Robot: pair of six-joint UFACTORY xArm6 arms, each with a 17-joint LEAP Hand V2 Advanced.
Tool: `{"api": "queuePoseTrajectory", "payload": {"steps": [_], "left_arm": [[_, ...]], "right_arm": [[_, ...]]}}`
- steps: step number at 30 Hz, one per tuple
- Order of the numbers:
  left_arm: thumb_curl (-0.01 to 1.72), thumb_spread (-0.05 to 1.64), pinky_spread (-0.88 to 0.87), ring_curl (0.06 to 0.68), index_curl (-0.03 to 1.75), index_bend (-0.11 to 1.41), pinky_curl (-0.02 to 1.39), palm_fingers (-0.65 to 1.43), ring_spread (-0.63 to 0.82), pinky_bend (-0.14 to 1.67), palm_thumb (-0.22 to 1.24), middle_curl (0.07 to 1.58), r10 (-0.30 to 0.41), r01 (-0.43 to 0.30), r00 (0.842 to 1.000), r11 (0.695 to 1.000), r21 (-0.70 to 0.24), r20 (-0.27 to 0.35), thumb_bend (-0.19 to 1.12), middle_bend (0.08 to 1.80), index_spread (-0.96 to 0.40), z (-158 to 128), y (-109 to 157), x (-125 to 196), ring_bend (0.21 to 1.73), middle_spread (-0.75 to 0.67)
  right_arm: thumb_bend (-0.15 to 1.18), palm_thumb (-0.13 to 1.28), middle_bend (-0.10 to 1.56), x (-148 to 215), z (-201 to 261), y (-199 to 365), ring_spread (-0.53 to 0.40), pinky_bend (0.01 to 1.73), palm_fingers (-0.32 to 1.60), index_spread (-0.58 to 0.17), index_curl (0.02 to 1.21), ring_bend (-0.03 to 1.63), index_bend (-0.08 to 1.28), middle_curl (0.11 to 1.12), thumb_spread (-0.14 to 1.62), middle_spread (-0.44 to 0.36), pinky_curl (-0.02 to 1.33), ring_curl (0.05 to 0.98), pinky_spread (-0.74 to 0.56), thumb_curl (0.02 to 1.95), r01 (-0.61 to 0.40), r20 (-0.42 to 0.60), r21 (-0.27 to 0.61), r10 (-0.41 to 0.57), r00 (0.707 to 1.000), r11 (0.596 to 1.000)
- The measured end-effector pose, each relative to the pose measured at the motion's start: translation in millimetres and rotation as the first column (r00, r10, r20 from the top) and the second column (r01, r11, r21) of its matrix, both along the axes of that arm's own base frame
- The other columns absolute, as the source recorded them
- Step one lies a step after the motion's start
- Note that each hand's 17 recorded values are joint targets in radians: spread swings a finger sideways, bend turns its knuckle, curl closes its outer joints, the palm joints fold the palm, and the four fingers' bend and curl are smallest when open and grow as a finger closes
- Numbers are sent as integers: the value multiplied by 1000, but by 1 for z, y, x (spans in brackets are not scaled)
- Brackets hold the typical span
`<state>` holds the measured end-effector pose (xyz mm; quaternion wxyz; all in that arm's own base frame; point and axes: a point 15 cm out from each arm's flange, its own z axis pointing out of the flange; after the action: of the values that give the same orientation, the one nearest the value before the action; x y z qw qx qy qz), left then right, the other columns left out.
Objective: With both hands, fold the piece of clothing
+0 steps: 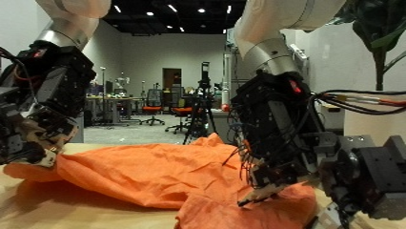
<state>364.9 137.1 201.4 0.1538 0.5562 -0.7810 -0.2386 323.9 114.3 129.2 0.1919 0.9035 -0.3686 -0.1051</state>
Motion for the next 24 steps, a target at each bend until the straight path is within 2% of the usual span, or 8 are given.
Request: {"api": "queuePoseTrajectory", "payload": {"steps": [4, 7, 9, 13, 14, 17, 19, 24], "left_arm": [[489, 1124, -769, 531, 1040, 314, 606, 1082, -445, 643, 730, 762, 3, -3, 1000, 1000, 5, 15, -16, 1064, -668, 8, 2, -4, 1130, -463], [490, 1119, -770, 531, 1050, 307, 613, 1083, -445, 636, 729, 763, 5, -5, 1000, 1000, 5, 12, -18, 1063, -674, 10, 3, -10, 1129, -463], [492, 1114, -772, 531, 1056, 302, 617, 1084, -445, 632, 724, 763, 4, -4, 1000, 1000, 4, 9, -19, 1062, -677, 10, 2, -15, 1128, -464], [495, 1110, -775, 532, 1067, 296, 624, 1082, -445, 613, 722, 764, 6, -6, 1000, 1000, 1, 8, -18, 1062, -684, 11, 3, -23, 1129, -465], [496, 1110, -777, 531, 1070, 295, 626, 1080, -446, 610, 721, 764, 6, -6, 1000, 1000, 1, 9, -17, 1063, -686, 12, 3, -24, 1127, -465], [495, 1107, -781, 531, 1077, 291, 631, 1081, -449, 600, 717, 765, 5, -5, 1000, 1000, -5, 13, -18, 1063, -689, 15, 2, -28, 1121, -465], [495, 1107, -784, 530, 1081, 288, 635, 1080, -449, 596, 716, 765, 3, -3, 1000, 1000, -7, 16, -18, 1060, -691, 17, 2, -31, 1118, -466], [496, 1106, -790, 530, 1089, 281, 645, 1083, -448, 585, 716, 766, -3, 3, 1000, 1000, -10, 22, -17, 1057, -696, 23, 3, -43, 1111, -467]], "right_arm": [[-22, 846, 222, -3, -8, 3, -25, 226, 290, -243, 341, 362, 173, 394, 928, -20, 305, 287, 58, 409, -5, -7, -23, 5, 1000, 1000], [-19, 866, 244, -3, -10, 5, -82, 223, 452, -253, 353, 401, 203, 400, 921, -51, 293, 287, -14, 414, 5, -1, -30, -5, 1000, 1000], [-15, 888, 275, -5, -10, 4, -133, 268, 598, -269, 352, 445, 187, 413, 916, -79, 289, 291, -111, 421, 6, 1, -34, -6, 1000, 999], [-14, 927, 356, -16, -14, 1, -252, 461, 975, -327, 357, 597, 180, 460, 898, -157, 322, 339, -400, 432, -3, 0, -66, 3, 1000, 998], [-17, 933, 373, -17, -14, 1, -276, 493, 1008, -342, 371, 624, 191, 476, 893, -176, 336, 359, -451, 434, -8, 3, -75, 8, 1000, 997], [-13, 966, 510, -20, -13, 2, -314, 601, 1287, -381, 440, 744, 301, 547, 885, -219, 394, 423, -527, 442, -12, 11, -84, 13, 1000, 996], [-13, 990, 649, -21, -9, 1, -316, 724, 1379, -396, 517, 830, 446, 614, 879, -230, 456, 473, -538, 449, -13, 19, -80, 14, 1000, 997], [-1, 1044, 900, -30, 4, -4, -293, 943, 1338, -385, 657, 996, 696, 724, 921, -208, 574, 556, -475, 466, -9, 46, -61, 11, 999, 998]]}}
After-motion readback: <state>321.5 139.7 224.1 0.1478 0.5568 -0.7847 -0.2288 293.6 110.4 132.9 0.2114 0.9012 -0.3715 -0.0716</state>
